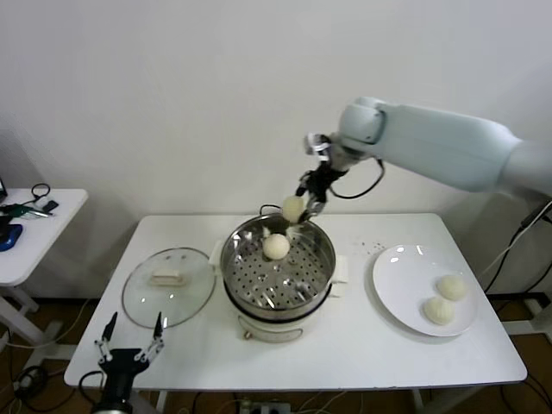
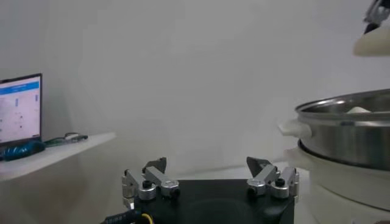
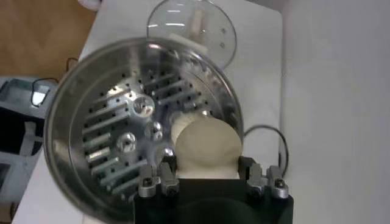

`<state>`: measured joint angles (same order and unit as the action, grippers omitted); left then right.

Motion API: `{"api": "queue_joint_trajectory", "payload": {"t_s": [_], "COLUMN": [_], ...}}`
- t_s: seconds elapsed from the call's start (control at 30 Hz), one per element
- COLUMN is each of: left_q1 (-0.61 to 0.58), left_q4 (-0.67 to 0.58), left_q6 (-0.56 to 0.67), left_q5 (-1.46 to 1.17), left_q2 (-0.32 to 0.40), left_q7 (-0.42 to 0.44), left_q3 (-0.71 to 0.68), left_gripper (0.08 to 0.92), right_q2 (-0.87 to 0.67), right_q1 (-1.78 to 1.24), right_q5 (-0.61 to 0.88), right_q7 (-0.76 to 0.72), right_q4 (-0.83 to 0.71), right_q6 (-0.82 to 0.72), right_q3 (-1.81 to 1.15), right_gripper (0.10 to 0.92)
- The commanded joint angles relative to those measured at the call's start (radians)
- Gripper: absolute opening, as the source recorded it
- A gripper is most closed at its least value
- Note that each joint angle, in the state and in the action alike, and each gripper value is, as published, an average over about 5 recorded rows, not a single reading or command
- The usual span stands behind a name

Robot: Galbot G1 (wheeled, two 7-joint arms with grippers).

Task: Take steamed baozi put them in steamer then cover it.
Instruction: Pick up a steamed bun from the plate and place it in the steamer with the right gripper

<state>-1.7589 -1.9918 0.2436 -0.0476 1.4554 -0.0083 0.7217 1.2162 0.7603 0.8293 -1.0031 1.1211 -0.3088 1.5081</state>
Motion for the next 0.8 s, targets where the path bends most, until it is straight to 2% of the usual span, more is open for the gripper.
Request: {"api": "queue_joint_trajectory", "payload": {"t_s": [0.03, 0.8], "left_q1": [-0.002, 0.044], "left_q4": [-0.009, -0.011], "left_q6": [0.002, -0.039], "left_q5": [-0.004, 0.003], "left_q2": [-0.006, 0.005], "left_q7": [0.001, 0.003], "left_q3": [0.001, 0.004], "left_gripper": [0.823, 0.823], "right_q2": [0.173, 0.25], "right_q1": [-0.025, -0.151], "right_q5": [0.088, 0.015], "right_q7": [0.059, 0.04], "right_q4": [0.021, -0.067], "right_q6": [-0.029, -0.022], "right_q3": [0.068, 0.107], "right_gripper": [0.645, 0.653]}}
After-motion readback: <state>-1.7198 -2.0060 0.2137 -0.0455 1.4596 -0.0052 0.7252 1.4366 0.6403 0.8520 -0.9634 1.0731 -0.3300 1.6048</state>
